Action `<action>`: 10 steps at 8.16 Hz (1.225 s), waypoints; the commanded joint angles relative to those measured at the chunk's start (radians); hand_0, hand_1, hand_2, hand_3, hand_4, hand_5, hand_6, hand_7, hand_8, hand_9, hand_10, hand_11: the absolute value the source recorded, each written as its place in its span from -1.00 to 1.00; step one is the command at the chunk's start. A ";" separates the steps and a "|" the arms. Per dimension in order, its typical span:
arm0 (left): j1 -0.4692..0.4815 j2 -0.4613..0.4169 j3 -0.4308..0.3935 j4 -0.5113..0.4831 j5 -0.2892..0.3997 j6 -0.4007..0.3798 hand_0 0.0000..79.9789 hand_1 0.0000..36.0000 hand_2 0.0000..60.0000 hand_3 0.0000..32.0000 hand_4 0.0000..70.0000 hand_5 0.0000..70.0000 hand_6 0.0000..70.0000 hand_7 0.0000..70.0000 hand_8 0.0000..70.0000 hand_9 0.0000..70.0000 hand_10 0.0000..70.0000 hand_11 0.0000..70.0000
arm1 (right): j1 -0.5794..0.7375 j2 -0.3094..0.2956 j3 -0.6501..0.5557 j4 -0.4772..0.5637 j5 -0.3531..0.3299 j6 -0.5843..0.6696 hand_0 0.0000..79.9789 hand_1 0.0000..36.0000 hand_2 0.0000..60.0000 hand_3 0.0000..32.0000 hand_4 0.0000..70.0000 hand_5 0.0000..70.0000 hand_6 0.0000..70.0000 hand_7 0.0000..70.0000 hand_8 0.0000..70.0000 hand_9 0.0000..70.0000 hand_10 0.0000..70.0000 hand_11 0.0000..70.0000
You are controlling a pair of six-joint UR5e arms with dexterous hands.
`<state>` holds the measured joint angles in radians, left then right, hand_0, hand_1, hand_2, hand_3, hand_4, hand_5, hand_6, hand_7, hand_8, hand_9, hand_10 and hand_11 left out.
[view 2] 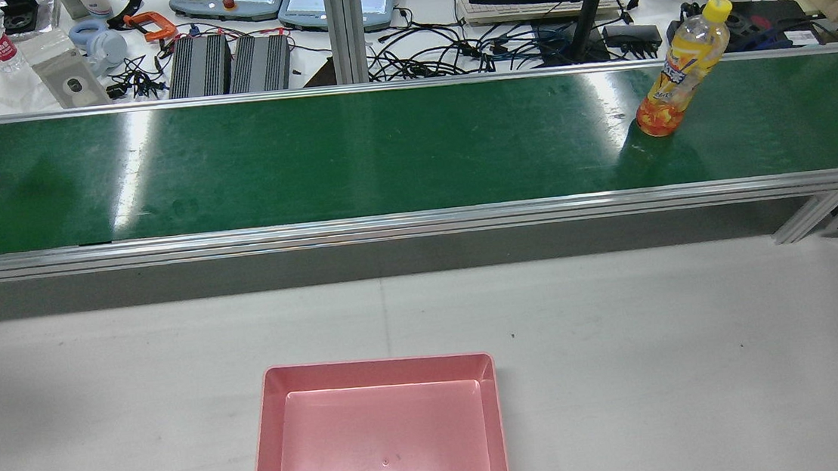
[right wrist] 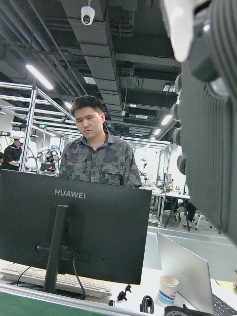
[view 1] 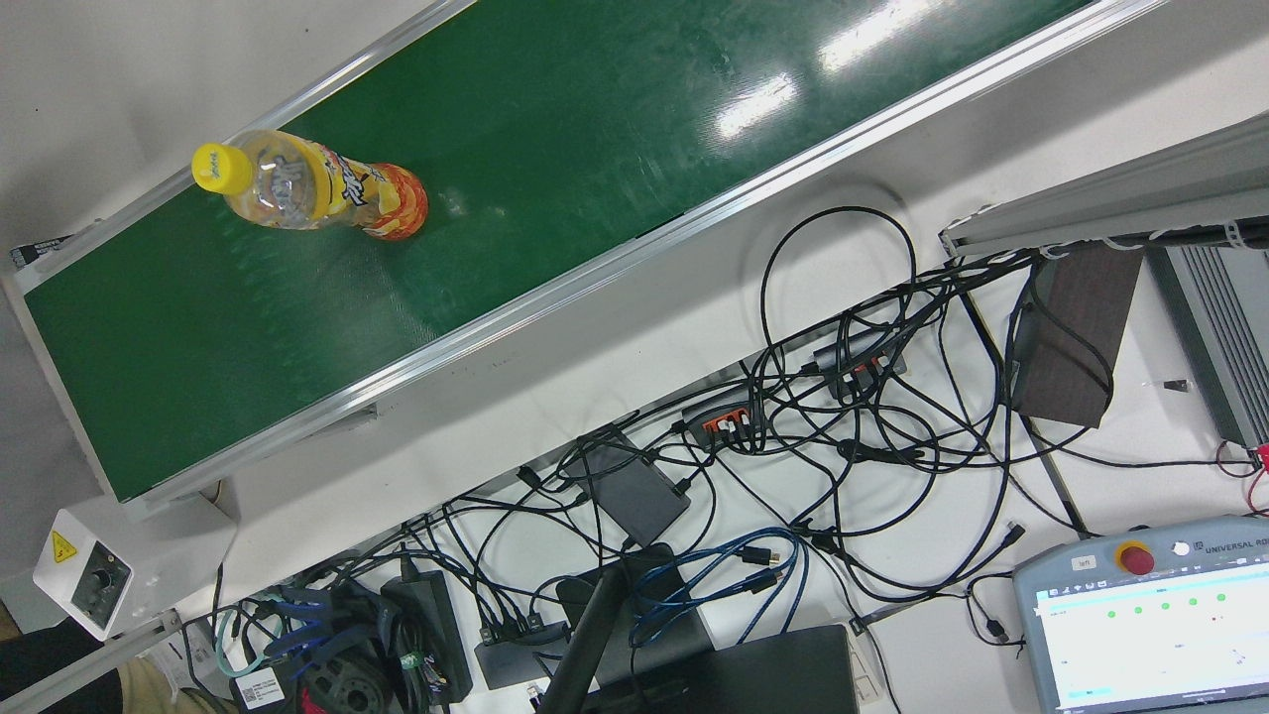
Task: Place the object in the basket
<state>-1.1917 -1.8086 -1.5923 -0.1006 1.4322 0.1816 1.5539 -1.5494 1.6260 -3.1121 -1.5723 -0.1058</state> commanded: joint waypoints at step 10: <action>-0.003 0.000 -0.011 -0.001 0.001 -0.007 0.61 -0.33 -1.00 -1.00 -1.00 -0.76 -1.00 -0.99 -1.00 -1.00 -1.00 -0.96 | 0.000 -0.001 0.000 0.000 0.000 0.000 -1.00 -1.00 -1.00 -1.00 -1.00 -1.00 -1.00 -1.00 -1.00 -1.00 -1.00 -1.00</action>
<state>-1.1949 -1.8086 -1.6023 -0.1012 1.4327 0.1740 1.5539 -1.5503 1.6260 -3.1124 -1.5723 -0.1058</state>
